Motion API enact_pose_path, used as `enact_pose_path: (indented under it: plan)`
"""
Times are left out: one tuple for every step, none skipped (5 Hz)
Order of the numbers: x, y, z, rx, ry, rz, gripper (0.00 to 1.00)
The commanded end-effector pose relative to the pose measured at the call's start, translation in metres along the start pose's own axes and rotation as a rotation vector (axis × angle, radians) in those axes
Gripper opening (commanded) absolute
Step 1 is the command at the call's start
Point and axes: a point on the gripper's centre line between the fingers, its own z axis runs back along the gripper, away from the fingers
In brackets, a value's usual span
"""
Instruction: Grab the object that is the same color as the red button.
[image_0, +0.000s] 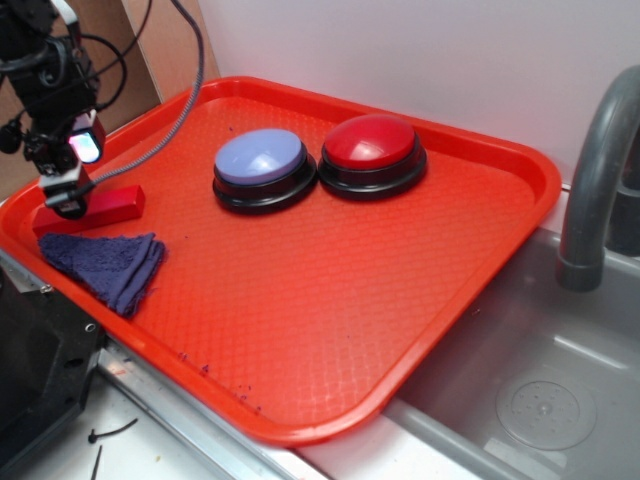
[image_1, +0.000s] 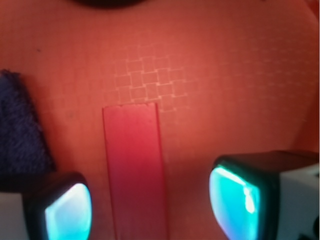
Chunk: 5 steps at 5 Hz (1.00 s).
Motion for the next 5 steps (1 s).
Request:
enact_pose_path:
  plan:
    - [0.011,-0.004,-0.021,-0.016,0.024,-0.030,1.00]
    - [0.006,-0.005,-0.032,-0.032,0.069,0.007,0.79]
    - [0.004,-0.006,-0.030,-0.050,0.087,0.032,0.00]
    - [0.004,-0.006,-0.028,-0.037,0.091,0.040,0.00]
    - [0.005,-0.006,-0.020,-0.041,0.111,0.072,0.00]
